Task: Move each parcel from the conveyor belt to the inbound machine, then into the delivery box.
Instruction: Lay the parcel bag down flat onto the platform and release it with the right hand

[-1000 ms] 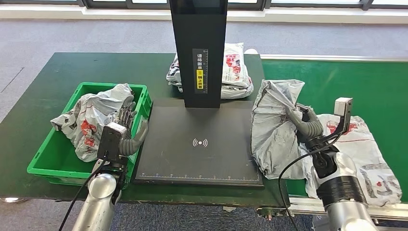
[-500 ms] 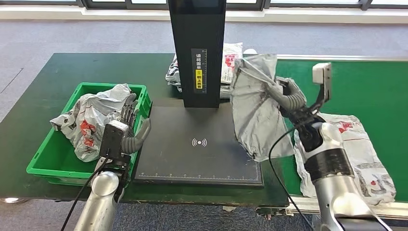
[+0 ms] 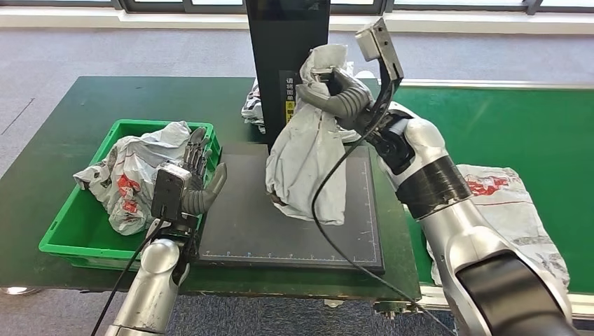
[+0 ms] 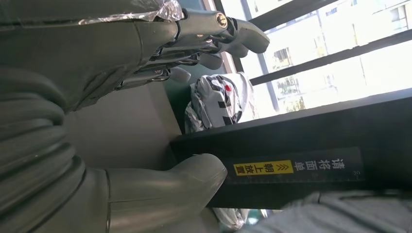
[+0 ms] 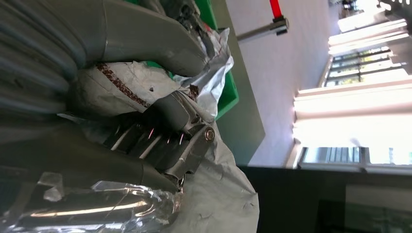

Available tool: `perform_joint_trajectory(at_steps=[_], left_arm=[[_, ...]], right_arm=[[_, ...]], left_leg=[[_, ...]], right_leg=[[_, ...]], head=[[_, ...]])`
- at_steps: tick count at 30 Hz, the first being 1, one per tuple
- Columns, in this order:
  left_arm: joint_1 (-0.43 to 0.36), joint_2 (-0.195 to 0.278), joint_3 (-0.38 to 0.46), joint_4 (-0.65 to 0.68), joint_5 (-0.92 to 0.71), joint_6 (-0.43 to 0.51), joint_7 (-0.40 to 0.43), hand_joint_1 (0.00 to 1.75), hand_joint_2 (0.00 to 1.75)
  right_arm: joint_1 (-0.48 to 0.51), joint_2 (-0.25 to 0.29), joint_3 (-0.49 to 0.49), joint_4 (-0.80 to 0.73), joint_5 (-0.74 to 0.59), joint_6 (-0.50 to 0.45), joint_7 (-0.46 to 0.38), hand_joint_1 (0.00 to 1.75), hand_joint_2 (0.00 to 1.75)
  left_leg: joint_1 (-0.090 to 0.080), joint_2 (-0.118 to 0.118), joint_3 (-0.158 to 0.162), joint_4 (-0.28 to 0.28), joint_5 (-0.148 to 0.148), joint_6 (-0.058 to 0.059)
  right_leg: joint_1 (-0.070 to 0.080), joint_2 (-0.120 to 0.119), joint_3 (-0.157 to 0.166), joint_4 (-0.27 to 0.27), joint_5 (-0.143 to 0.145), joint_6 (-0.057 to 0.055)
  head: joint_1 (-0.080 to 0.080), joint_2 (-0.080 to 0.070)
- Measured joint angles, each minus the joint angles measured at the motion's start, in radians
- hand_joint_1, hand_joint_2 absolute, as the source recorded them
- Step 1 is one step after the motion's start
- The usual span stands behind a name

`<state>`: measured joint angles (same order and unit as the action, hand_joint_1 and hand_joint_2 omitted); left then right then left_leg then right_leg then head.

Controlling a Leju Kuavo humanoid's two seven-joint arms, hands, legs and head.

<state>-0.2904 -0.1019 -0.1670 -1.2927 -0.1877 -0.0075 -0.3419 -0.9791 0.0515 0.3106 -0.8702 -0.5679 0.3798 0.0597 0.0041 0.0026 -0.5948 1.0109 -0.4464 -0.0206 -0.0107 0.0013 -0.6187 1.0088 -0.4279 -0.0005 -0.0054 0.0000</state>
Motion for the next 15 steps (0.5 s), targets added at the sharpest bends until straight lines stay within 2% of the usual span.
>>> perform_joint_trajectory(at_steps=[7, 15], left_arm=[[-0.009, 0.002, -0.01, 0.022, 0.01, 0.006, -0.003, 0.0, 1.75], [-0.01, 0.005, -0.01, 0.028, 0.011, 0.007, -0.003, 0.0, 1.75]], right_arm=[[-0.042, 0.037, 0.088, 0.038, -0.014, -0.005, 0.005, 1.75, 1.75], [-0.055, 0.042, 0.114, 0.058, -0.017, -0.009, -0.002, 1.75, 1.75]], left_leg=[[0.0, -0.001, 0.0, 0.0, 0.0, 0.0], [0.0, -0.001, 0.0, 0.0, 0.0, 0.0]], right_leg=[[0.0, -0.001, 0.0, 0.0, 0.0, 0.0], [0.0, -0.001, 0.0, 0.0, 0.0, 0.0]], head=[[0.0, 0.0], [0.0, 0.0]])
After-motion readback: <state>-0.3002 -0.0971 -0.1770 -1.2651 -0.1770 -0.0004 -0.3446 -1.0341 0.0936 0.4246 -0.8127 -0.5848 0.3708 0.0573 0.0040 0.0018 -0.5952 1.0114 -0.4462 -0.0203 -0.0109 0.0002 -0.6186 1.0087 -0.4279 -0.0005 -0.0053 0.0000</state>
